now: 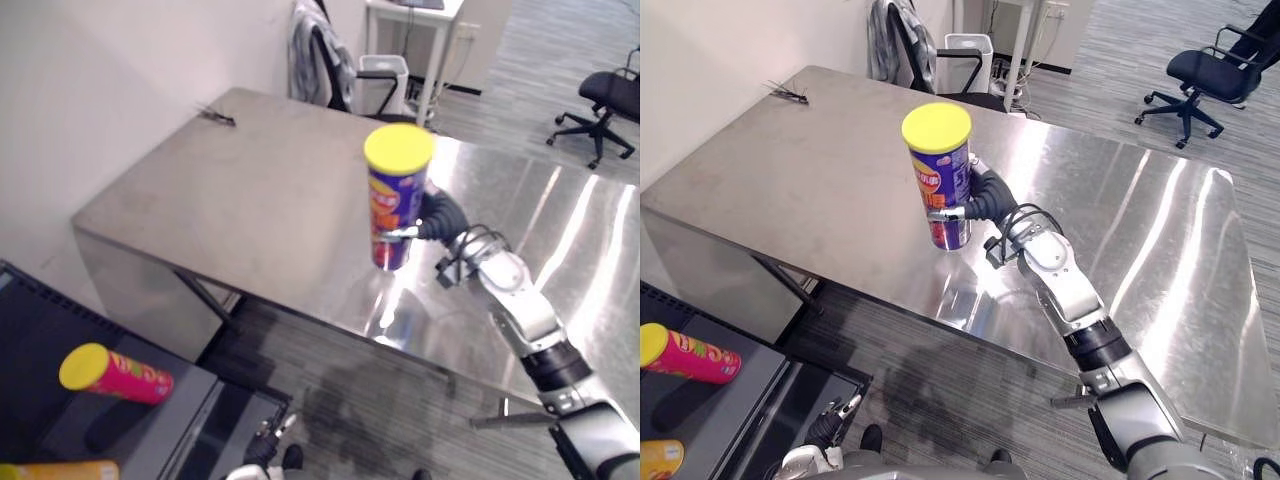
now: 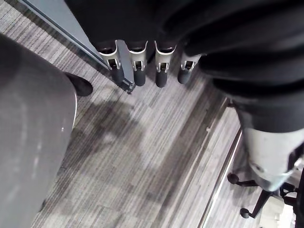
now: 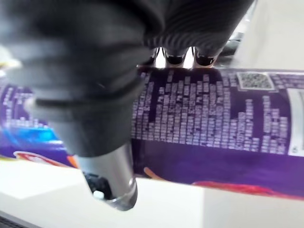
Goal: Put the gum and the chips on the shelf.
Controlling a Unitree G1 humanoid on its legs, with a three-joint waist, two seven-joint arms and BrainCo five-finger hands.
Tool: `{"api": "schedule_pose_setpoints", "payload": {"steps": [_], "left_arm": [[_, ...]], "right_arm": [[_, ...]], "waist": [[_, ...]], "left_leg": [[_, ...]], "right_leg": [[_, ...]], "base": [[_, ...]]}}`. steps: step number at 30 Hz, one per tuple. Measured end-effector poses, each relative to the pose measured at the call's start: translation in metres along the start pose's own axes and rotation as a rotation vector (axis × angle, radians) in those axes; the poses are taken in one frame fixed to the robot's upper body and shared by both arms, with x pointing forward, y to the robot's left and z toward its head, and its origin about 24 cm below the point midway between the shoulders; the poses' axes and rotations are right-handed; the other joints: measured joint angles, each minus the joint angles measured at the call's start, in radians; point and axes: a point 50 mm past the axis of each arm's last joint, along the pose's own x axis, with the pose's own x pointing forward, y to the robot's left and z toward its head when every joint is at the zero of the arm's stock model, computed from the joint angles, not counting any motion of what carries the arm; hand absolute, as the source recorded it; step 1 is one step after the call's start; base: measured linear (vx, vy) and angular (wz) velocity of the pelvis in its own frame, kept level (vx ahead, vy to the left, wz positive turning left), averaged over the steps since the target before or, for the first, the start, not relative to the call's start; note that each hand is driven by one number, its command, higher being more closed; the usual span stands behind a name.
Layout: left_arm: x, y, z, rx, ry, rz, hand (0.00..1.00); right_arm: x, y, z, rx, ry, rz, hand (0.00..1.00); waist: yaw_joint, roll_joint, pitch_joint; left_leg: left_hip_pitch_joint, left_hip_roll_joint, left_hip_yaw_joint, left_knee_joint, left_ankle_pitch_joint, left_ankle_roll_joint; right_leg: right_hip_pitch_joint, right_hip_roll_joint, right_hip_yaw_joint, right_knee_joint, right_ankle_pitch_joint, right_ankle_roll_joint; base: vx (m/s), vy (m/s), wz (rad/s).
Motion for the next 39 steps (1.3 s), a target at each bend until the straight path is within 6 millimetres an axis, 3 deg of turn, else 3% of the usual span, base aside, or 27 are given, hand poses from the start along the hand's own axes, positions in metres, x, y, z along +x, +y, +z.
{"api": "schedule_pose_setpoints", "payload": {"steps": [6,11,15,18,25,33,37,39], "left_arm": [[-0.001,0.005,-0.005,-0.018,0.028,0.045,0.00],[-0.001,0.007,-0.008,-0.032,0.043,0.064,0.00],[-0.002,0.010,-0.014,-0.043,0.071,0.090,0.00],[-0.003,0.010,-0.018,-0.047,0.087,0.092,0.00],[-0.004,0.012,-0.021,-0.065,0.096,0.104,0.00],[-0.004,0.012,-0.021,-0.068,0.096,0.107,0.00],[-0.002,0.017,-0.014,-0.070,0.076,0.119,0.00],[0.002,0.017,-0.004,-0.089,0.040,0.123,0.00]], "right_arm": [[-0.022,0.023,0.012,0.130,-0.118,-0.005,1.00],[-0.044,0.047,0.002,0.281,-0.094,0.033,1.00],[-0.071,0.081,-0.012,0.392,-0.016,0.112,1.00],[-0.083,0.091,-0.019,0.414,0.029,0.121,1.00],[-0.109,0.104,-0.033,0.387,0.143,0.069,1.00],[-0.113,0.109,-0.036,0.375,0.172,0.070,1.00],[-0.115,0.109,-0.039,0.360,0.187,0.076,1.00],[-0.115,0.105,-0.043,0.334,0.212,0.083,1.00]], "waist": [[-0.023,-0.002,-0.004],[-0.024,-0.005,-0.017],[-0.026,-0.008,-0.041],[-0.027,-0.007,-0.049],[-0.032,-0.006,-0.052],[-0.035,-0.008,-0.053],[-0.038,-0.028,-0.036],[-0.040,-0.031,0.019]], "left_leg": [[0.027,0.007,0.038,-0.002,-0.001,-0.001],[0.053,0.014,0.061,-0.003,-0.001,-0.001],[0.080,0.023,0.065,-0.005,-0.002,-0.005],[0.093,0.025,0.064,-0.017,0.005,-0.010],[0.109,0.024,0.061,-0.035,0.018,-0.012],[0.101,0.023,0.054,-0.034,0.018,-0.013],[-0.011,0.011,0.033,0.079,-0.009,-0.016],[-0.082,-0.003,0.001,0.236,-0.074,-0.020]], "right_leg": [[0.001,0.007,0.035,0.002,0.005,-0.007],[0.007,0.013,0.062,0.002,0.015,-0.012],[0.026,0.023,0.073,0.002,0.016,-0.013],[0.033,0.025,0.074,0.008,0.016,-0.014],[0.036,0.024,0.073,0.016,0.016,-0.014],[0.031,0.023,0.067,0.018,0.014,-0.015],[-0.094,0.002,0.071,0.185,-0.052,-0.025],[-0.149,-0.020,0.071,0.342,-0.126,-0.033]], "base": [[-0.01,0.000,-0.16],[-0.04,0.001,-0.16],[-0.05,-0.012,-0.05],[-0.06,-0.008,0.01],[-0.01,0.001,0.01],[0.00,0.002,0.01],[-0.01,0.000,0.11],[-0.10,-0.066,0.28]]}}
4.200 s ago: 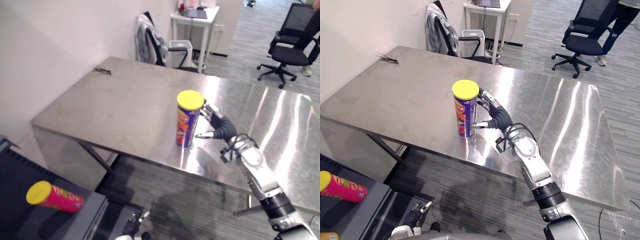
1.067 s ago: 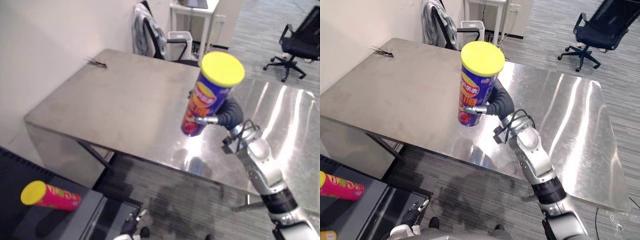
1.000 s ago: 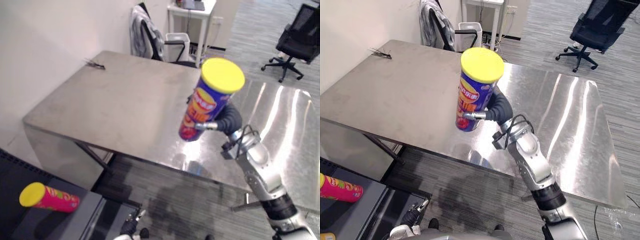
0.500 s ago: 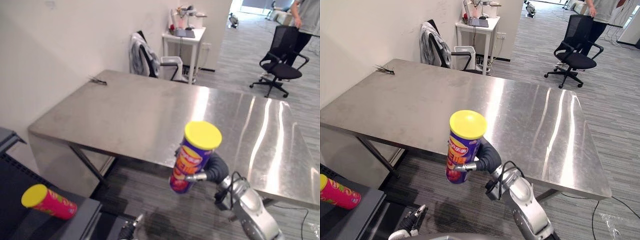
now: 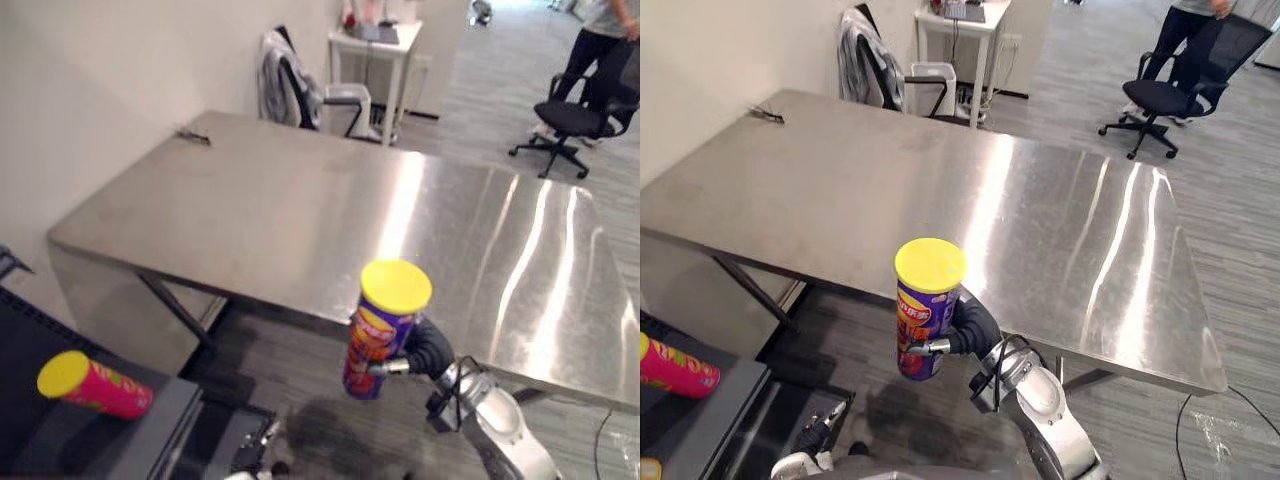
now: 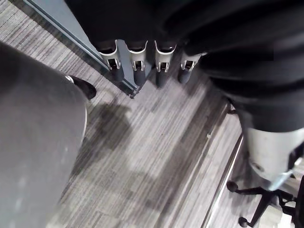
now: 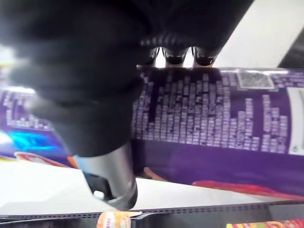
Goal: Put the gum and the chips on the shelf.
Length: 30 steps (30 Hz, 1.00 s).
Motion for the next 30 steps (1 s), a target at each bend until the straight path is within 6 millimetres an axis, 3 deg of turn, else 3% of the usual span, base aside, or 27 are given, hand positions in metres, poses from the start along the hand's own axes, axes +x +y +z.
{"api": "schedule_pose_setpoints", "payload": {"steps": [4,8,11,12,13,14,15,16,18,19,20,22,24,26,30], "left_arm": [[0.002,0.000,0.012,-0.057,-0.048,0.006,0.00],[0.002,0.010,0.013,-0.099,-0.058,0.042,0.00],[-0.001,0.021,0.004,-0.187,-0.033,0.103,0.00],[-0.002,0.026,0.002,-0.235,-0.028,0.133,0.00],[-0.002,0.027,0.001,-0.251,-0.028,0.140,0.00],[-0.003,0.029,0.000,-0.260,-0.028,0.149,0.00],[-0.005,0.033,-0.001,-0.288,-0.035,0.167,0.00],[-0.005,0.033,0.003,-0.313,-0.056,0.174,0.00],[-0.008,0.039,-0.002,-0.310,-0.051,0.192,0.00],[-0.009,0.039,-0.002,-0.308,-0.053,0.192,0.00],[-0.007,0.038,0.004,-0.301,-0.073,0.181,0.00],[-0.005,0.032,0.010,-0.278,-0.093,0.153,0.00],[-0.002,0.022,0.018,-0.245,-0.103,0.108,0.00],[0.001,0.011,0.025,-0.175,-0.120,0.045,0.00],[0.000,-0.003,0.022,-0.085,-0.100,-0.017,0.00]], "right_arm": [[-0.009,-0.002,-0.004,-0.012,0.044,0.001,1.00],[-0.023,-0.001,-0.011,-0.003,0.101,-0.009,1.00],[-0.028,-0.003,-0.012,-0.004,0.116,-0.028,1.00],[-0.028,-0.006,-0.011,-0.014,0.111,-0.041,1.00],[-0.028,-0.008,-0.010,-0.020,0.110,-0.047,1.00],[-0.028,-0.011,-0.009,-0.027,0.107,-0.057,1.00],[-0.028,-0.015,-0.010,-0.030,0.103,-0.082,1.00],[-0.029,-0.019,-0.010,-0.028,0.095,-0.113,1.00],[-0.031,-0.024,-0.009,-0.027,0.084,-0.161,1.00],[-0.034,-0.024,-0.011,-0.023,0.093,-0.175,1.00],[-0.044,-0.026,-0.014,-0.009,0.113,-0.231,1.00],[-0.053,-0.027,-0.017,0.004,0.131,-0.270,1.00],[-0.063,-0.029,-0.019,0.017,0.146,-0.323,1.00],[-0.070,-0.030,-0.023,0.017,0.163,-0.374,1.00],[-0.070,-0.028,-0.023,0.023,0.158,-0.387,1.00]], "waist": [[-0.005,0.004,0.071],[-0.007,-0.002,0.096],[-0.006,-0.008,0.095],[-0.007,-0.019,0.100],[-0.005,-0.024,0.104],[0.003,-0.032,0.108],[0.014,-0.037,0.109],[0.018,-0.044,0.112],[0.014,-0.037,0.112],[0.011,-0.031,0.109],[-0.005,-0.026,0.094],[-0.026,-0.015,0.068],[-0.050,0.008,0.047],[-0.072,0.020,0.037],[-0.068,0.033,0.021]], "left_leg": [[-0.087,-0.018,-0.058,0.230,-0.123,-0.023],[-0.089,-0.027,-0.111,0.266,-0.146,-0.048],[-0.076,-0.027,-0.165,0.159,-0.064,-0.034],[-0.070,-0.032,-0.162,0.083,0.036,-0.020],[-0.072,-0.031,-0.142,0.058,0.075,-0.001],[-0.077,-0.026,-0.083,0.016,0.152,0.045],[-0.081,-0.013,0.032,-0.081,0.303,0.119],[-0.112,0.029,0.195,0.026,0.256,0.157],[-0.139,0.102,0.382,0.345,0.076,0.205],[-0.127,0.121,0.419,0.410,0.048,0.201],[-0.060,0.155,0.511,0.474,0.010,0.207],[0.006,0.180,0.599,0.457,0.009,0.215],[0.086,0.189,0.689,0.361,0.055,0.210],[0.101,0.148,0.785,0.215,0.069,0.185],[0.081,0.093,0.775,0.105,0.118,0.156]], "right_leg": [[-0.066,-0.035,-0.006,0.256,-0.155,-0.009],[-0.077,-0.053,-0.037,0.385,-0.244,-0.029],[-0.076,-0.064,-0.110,0.400,-0.269,-0.057],[-0.073,-0.082,-0.151,0.399,-0.268,-0.071],[-0.071,-0.088,-0.168,0.395,-0.268,-0.074],[-0.068,-0.094,-0.193,0.377,-0.262,-0.090],[-0.059,-0.091,-0.238,0.320,-0.237,-0.124],[-0.043,-0.090,-0.303,0.245,-0.196,-0.168],[0.000,-0.065,-0.381,0.164,-0.158,-0.189],[0.017,-0.057,-0.412,0.137,-0.148,-0.196],[0.051,-0.046,-0.511,0.070,-0.127,-0.203],[0.052,-0.049,-0.596,0.042,-0.120,-0.199],[0.049,-0.070,-0.695,0.038,-0.116,-0.194],[0.069,-0.100,-0.809,0.012,-0.087,-0.187],[0.104,-0.122,-0.899,-0.028,-0.047,-0.182]], "base": [[-0.15,-0.119,0.32],[-0.08,-0.216,0.33],[0.02,-0.280,0.64],[0.05,-0.262,0.82],[0.04,-0.257,0.93],[-0.02,-0.207,0.75],[-0.03,-0.220,0.87],[-0.06,-0.237,0.75],[-0.04,-0.201,0.84],[-0.03,-0.187,1.56],[-0.03,-0.101,1.31],[-0.04,-0.083,1.64],[-0.06,-0.011,1.75],[-0.08,0.078,1.58],[-0.05,0.102,0.91]]}}
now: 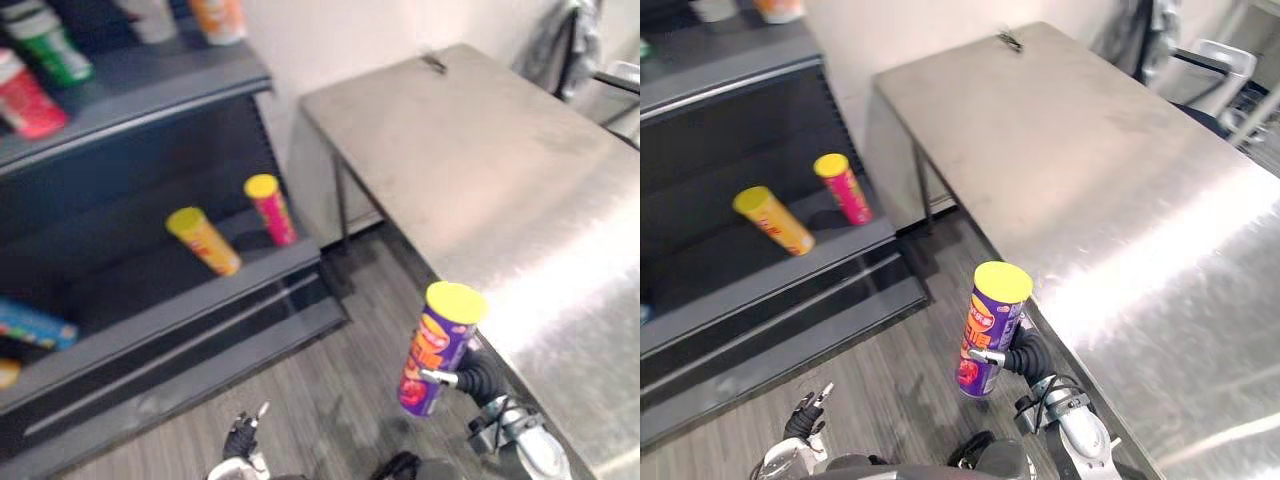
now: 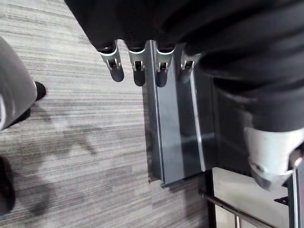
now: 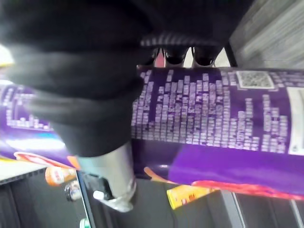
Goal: Put the gum and the chips on the shelf.
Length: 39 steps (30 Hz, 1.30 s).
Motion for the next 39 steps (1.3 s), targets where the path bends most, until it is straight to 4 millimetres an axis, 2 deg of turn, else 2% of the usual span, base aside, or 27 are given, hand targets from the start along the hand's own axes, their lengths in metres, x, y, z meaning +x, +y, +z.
{"api": "schedule_pose_setpoints", "payload": {"steps": [2,5,7,8,10,11,15,20,26,29,30,31,32,33,34,35,36,38,39], "left_arm": [[0.001,-0.005,0.001,0.021,0.000,-0.024,0.00],[0.006,-0.016,0.013,0.072,-0.032,-0.063,0.00],[0.009,-0.023,0.023,0.084,-0.061,-0.084,0.00],[0.010,-0.019,0.023,0.091,-0.058,-0.072,0.00],[0.010,-0.009,0.022,0.099,-0.047,-0.037,0.00],[0.009,-0.005,0.021,0.096,-0.042,-0.023,0.00],[0.008,0.027,0.015,0.037,0.002,0.117,0.00],[0.001,0.041,0.001,0.014,0.045,0.171,0.00],[-0.002,0.041,-0.005,0.036,0.060,0.168,0.00],[-0.003,0.042,-0.004,0.038,0.050,0.160,0.00],[-0.003,0.043,-0.005,0.040,0.050,0.159,0.00],[-0.005,0.045,-0.006,0.043,0.056,0.163,0.00],[-0.006,0.047,-0.008,0.051,0.062,0.165,0.00],[-0.007,0.050,-0.009,0.069,0.068,0.168,0.00],[-0.007,0.052,-0.011,0.087,0.081,0.168,0.00],[-0.009,0.055,-0.013,0.096,0.094,0.172,0.00],[-0.008,0.056,-0.013,0.106,0.099,0.173,0.00],[-0.007,0.057,-0.009,0.117,0.094,0.173,0.00],[-0.006,0.057,-0.007,0.132,0.093,0.166,0.00]], "right_arm": [[0.001,0.000,0.001,-0.003,-0.004,0.000,1.00],[0.006,-0.001,0.001,-0.013,-0.010,0.007,1.00],[0.013,0.000,0.004,-0.027,-0.027,0.011,1.00],[0.016,0.002,0.006,-0.036,-0.035,0.025,1.00],[0.017,0.005,0.005,-0.034,-0.037,0.027,1.00],[0.017,0.006,0.005,-0.031,-0.033,0.030,1.00],[0.016,0.014,-0.002,0.005,-0.011,0.034,1.00],[0.010,0.010,-0.012,0.023,0.034,-0.001,1.00],[0.008,0.010,-0.016,0.033,0.047,-0.007,1.00],[0.007,0.008,-0.027,0.084,0.087,-0.027,1.00],[0.006,0.008,-0.033,0.106,0.115,-0.037,1.00],[0.004,0.009,-0.038,0.123,0.137,-0.045,1.00],[0.004,0.010,-0.040,0.132,0.147,-0.042,1.00],[0.003,0.011,-0.044,0.164,0.160,-0.048,1.00],[0.001,0.013,-0.048,0.193,0.166,-0.066,1.00],[0.000,0.013,-0.049,0.210,0.166,-0.080,1.00],[-0.002,0.013,-0.050,0.224,0.168,-0.100,1.00],[-0.016,0.011,-0.054,0.263,0.188,-0.164,1.00],[-0.029,0.012,-0.053,0.299,0.197,-0.206,1.00]], "waist": [[0.000,0.009,-0.004],[-0.004,0.015,0.011],[0.001,0.011,0.070],[0.008,-0.001,0.100],[0.033,-0.008,0.146],[0.036,-0.010,0.156],[0.041,-0.022,0.205],[0.053,-0.026,0.217],[0.057,-0.029,0.214],[0.051,-0.024,0.201],[0.048,-0.024,0.199],[0.038,-0.022,0.197],[0.036,-0.010,0.200],[0.034,-0.007,0.197],[0.030,-0.002,0.190],[0.029,0.002,0.188],[0.015,0.010,0.184],[-0.029,0.007,0.182],[-0.065,0.001,0.179]], "left_leg": [[-0.027,-0.027,-0.026,-0.053,0.001,-0.001],[-0.065,-0.063,-0.069,-0.142,-0.002,-0.004],[-0.068,-0.054,-0.085,-0.106,-0.040,-0.006],[-0.084,-0.024,-0.089,-0.007,-0.088,-0.004],[-0.105,0.024,-0.102,0.131,-0.147,0.005],[-0.114,0.035,-0.104,0.159,-0.164,0.006],[-0.137,0.042,-0.064,0.216,-0.266,0.010],[-0.133,0.053,-0.028,0.258,-0.363,0.003],[-0.140,0.051,-0.026,0.275,-0.378,0.013],[-0.155,0.034,-0.086,0.278,-0.384,0.023],[-0.155,0.020,-0.114,0.283,-0.389,0.032],[-0.152,0.010,-0.146,0.301,-0.400,0.045],[-0.146,0.009,-0.168,0.314,-0.410,0.045],[-0.141,0.007,-0.195,0.330,-0.425,0.044],[-0.140,0.001,-0.218,0.328,-0.427,0.042],[-0.142,-0.003,-0.227,0.326,-0.427,0.042],[-0.153,-0.017,-0.260,0.324,-0.427,0.041],[-0.157,-0.056,-0.337,0.323,-0.423,0.021],[-0.156,-0.086,-0.411,0.331,-0.429,0.008]], "right_leg": [[-0.021,-0.015,-0.028,0.016,0.003,-0.002],[-0.080,-0.058,-0.042,0.107,0.005,-0.006],[-0.076,-0.093,-0.030,0.190,0.011,-0.017],[-0.075,-0.113,-0.012,0.241,0.011,-0.017],[-0.079,-0.125,0.030,0.288,0.011,-0.017],[-0.088,-0.129,0.042,0.302,0.010,-0.016],[-0.167,-0.133,0.133,0.314,-0.011,-0.010],[-0.180,-0.121,0.162,0.283,-0.022,0.010],[-0.160,-0.128,0.149,0.258,0.010,0.029],[-0.109,-0.148,0.098,0.267,0.034,0.030],[-0.115,-0.172,0.158,0.324,0.056,0.013],[-0.153,-0.179,0.292,0.400,0.084,-0.028],[-0.192,-0.169,0.391,0.445,0.092,-0.038],[-0.237,-0.120,0.574,0.436,0.075,0.007],[-0.263,-0.070,0.707,0.342,0.068,0.034],[-0.281,-0.048,0.768,0.280,0.076,0.048],[-0.315,-0.010,0.874,0.161,0.102,0.089],[-0.312,0.030,1.056,0.018,0.151,0.171],[-0.292,0.045,1.154,0.011,0.174,0.210]], "base": [[-0.05,0.147,0.69],[-0.04,0.152,0.66],[-0.07,0.114,0.41],[-0.07,0.068,0.03],[-0.06,0.014,-0.34],[-0.09,0.027,-0.45],[-0.11,0.086,-0.36],[-0.14,0.067,-0.25],[-0.10,0.051,0.04],[-0.04,0.054,0.58],[0.01,0.109,0.84],[0.03,0.124,0.83],[0.05,0.112,0.68],[0.10,0.032,0.52],[0.11,0.014,0.47],[0.11,-0.012,0.51],[0.10,-0.042,0.64],[0.12,-0.114,1.28],[0.21,-0.260,1.82]]}}
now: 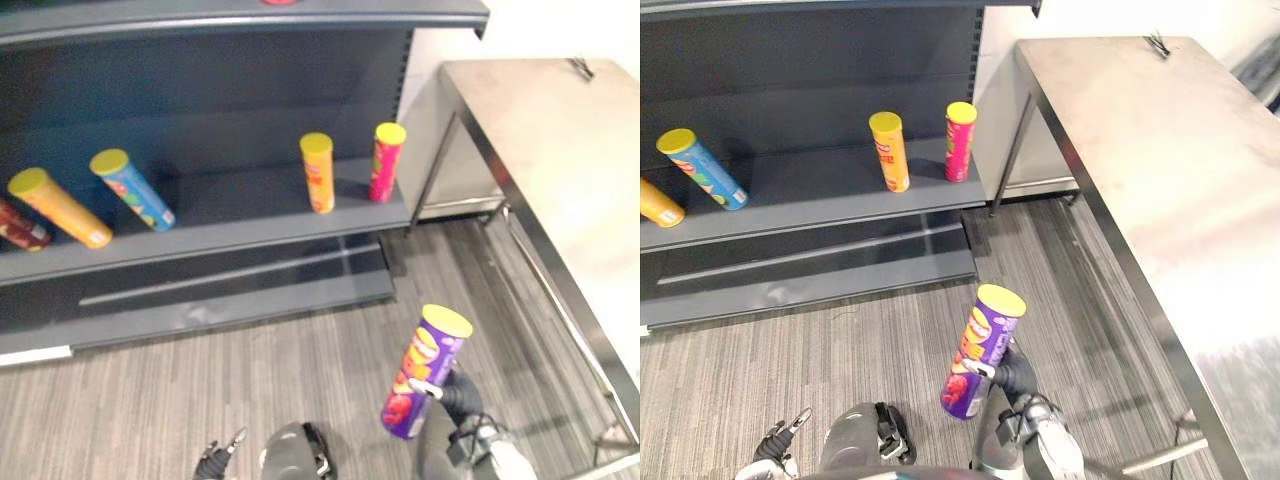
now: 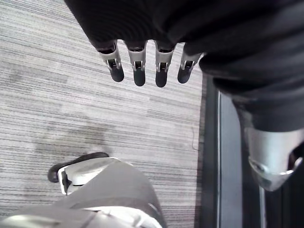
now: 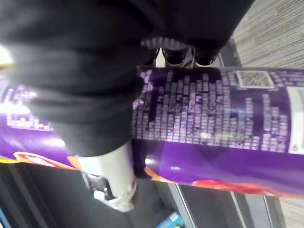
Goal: Put the gum and the chips on the shelf.
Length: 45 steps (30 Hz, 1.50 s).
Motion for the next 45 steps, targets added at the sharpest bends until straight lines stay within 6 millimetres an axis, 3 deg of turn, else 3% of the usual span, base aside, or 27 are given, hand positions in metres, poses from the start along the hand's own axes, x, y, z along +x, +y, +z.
{"api": "schedule_pose_setpoints", "payload": {"steps": [1,2,4,5,10,14,18,19,22,25,28,29,34,38,43,45], "left_arm": [[0.000,0.001,0.002,0.020,-0.005,-0.008,0.00],[0.001,0.002,0.004,0.058,-0.010,-0.019,0.00],[0.001,-0.005,0.004,0.056,-0.011,-0.037,0.00],[0.001,-0.016,0.004,0.037,-0.012,-0.061,0.00],[0.002,-0.033,0.012,0.016,-0.044,-0.107,0.00],[0.001,-0.038,0.012,0.019,-0.046,-0.135,0.00],[0.001,-0.038,0.011,0.029,-0.045,-0.148,0.00],[0.001,-0.038,0.011,0.031,-0.044,-0.157,0.00],[0.001,-0.038,0.011,0.033,-0.043,-0.157,0.00],[0.001,-0.038,0.010,0.056,-0.040,-0.160,0.00],[0.000,-0.037,0.006,0.067,-0.029,-0.159,0.00],[0.000,-0.038,0.006,0.069,-0.030,-0.163,0.00],[-0.001,-0.041,0.006,0.072,-0.029,-0.175,0.00],[-0.001,-0.040,0.006,0.064,-0.031,-0.169,0.00],[0.000,-0.042,0.010,0.016,-0.037,-0.162,0.00],[0.001,-0.043,0.011,0.006,-0.041,-0.160,0.00]], "right_arm": [[-0.009,0.000,-0.001,0.017,0.007,-0.020,1.00],[-0.019,-0.001,-0.001,0.033,0.010,-0.030,1.00],[-0.017,-0.003,0.002,0.024,0.006,-0.024,1.00],[-0.011,-0.006,0.012,0.004,-0.033,-0.010,1.00],[-0.002,-0.013,0.034,-0.053,-0.123,-0.014,1.00],[0.004,-0.024,0.058,-0.196,-0.187,-0.026,1.00],[0.023,-0.030,0.097,-0.356,-0.312,-0.043,1.00],[0.031,-0.032,0.113,-0.394,-0.375,-0.055,1.00],[0.054,-0.028,0.136,-0.426,-0.469,-0.049,1.00],[0.074,-0.025,0.144,-0.424,-0.487,-0.049,1.00],[0.102,-0.014,0.149,-0.459,-0.471,-0.010,1.00],[0.118,-0.004,0.152,-0.481,-0.460,0.023,1.00],[0.162,0.039,0.155,-0.547,-0.413,0.152,1.00],[0.184,0.067,0.155,-0.561,-0.379,0.216,1.00],[0.197,0.095,0.156,-0.563,-0.364,0.256,1.00],[0.200,0.105,0.158,-0.571,-0.363,0.281,1.00]], "waist": [[-0.021,-0.007,-0.002],[-0.031,-0.020,-0.009],[-0.038,-0.008,-0.013],[-0.046,0.020,-0.016],[-0.069,0.028,-0.019],[-0.069,0.029,-0.019],[-0.058,0.028,-0.020],[-0.049,0.028,-0.020],[-0.026,0.028,-0.022],[-0.001,0.028,-0.023],[0.023,0.028,-0.032],[0.038,0.030,-0.033],[0.081,0.036,-0.038],[0.104,0.037,-0.037],[0.151,0.059,-0.020],[0.153,0.073,-0.001]], "left_leg": [[-0.002,-0.010,-0.037,0.013,-0.008,-0.012],[0.001,-0.010,-0.077,0.034,-0.021,-0.044],[-0.001,0.011,-0.112,0.026,-0.017,-0.070],[-0.009,0.034,-0.136,-0.036,0.020,-0.107],[0.004,0.061,-0.130,-0.209,0.137,-0.153],[0.022,0.063,-0.117,-0.246,0.147,-0.160],[0.021,0.037,-0.132,-0.285,0.167,-0.153],[0.023,0.029,-0.139,-0.308,0.182,-0.151],[0.027,0.023,-0.166,-0.364,0.218,-0.152],[0.037,0.015,-0.191,-0.415,0.250,-0.155],[0.038,0.000,-0.219,-0.470,0.287,-0.156],[0.038,-0.004,-0.227,-0.488,0.302,-0.154],[0.017,-0.013,-0.270,-0.512,0.333,-0.154],[-0.030,-0.018,-0.322,-0.500,0.348,-0.158],[-0.118,-0.022,-0.385,-0.450,0.351,-0.159],[-0.137,-0.023,-0.405,-0.441,0.352,-0.159]], "right_leg": [[0.010,0.016,0.052,0.026,0.018,0.033],[0.008,0.041,0.078,0.085,0.013,0.098],[0.006,0.057,0.045,0.122,-0.025,0.083],[-0.007,0.078,0.000,0.125,-0.042,0.056],[-0.046,0.100,-0.047,0.128,-0.059,0.021],[-0.045,0.108,-0.042,0.119,-0.060,0.019],[-0.038,0.088,-0.046,0.088,-0.056,0.019],[-0.031,0.078,-0.058,0.079,-0.056,0.020],[-0.011,0.070,-0.094,0.047,-0.045,0.014],[0.002,0.065,-0.114,0.033,-0.043,0.011],[0.007,0.056,-0.127,0.022,-0.043,0.011],[0.007,0.051,-0.131,0.017,-0.043,0.011],[0.009,0.045,-0.165,0.000,-0.034,0.007],[0.006,0.041,-0.197,-0.007,-0.033,0.005],[-0.014,0.044,-0.227,-0.008,-0.027,-0.001],[-0.016,0.042,-0.241,-0.001,-0.028,0.000]], "base": [[0.29,-0.389,1.95],[0.31,-0.435,1.32],[0.24,-0.333,0.65],[0.16,-0.221,0.37],[0.19,-0.234,0.22],[0.09,-0.022,-0.06],[0.02,0.033,0.14],[0.02,0.001,0.29],[0.02,-0.021,0.33],[0.04,-0.044,0.31],[0.03,-0.023,0.34],[0.01,-0.027,0.25],[0.00,-0.023,0.25],[-0.02,-0.020,0.39],[-0.05,-0.016,0.31],[-0.07,-0.023,0.23]]}}
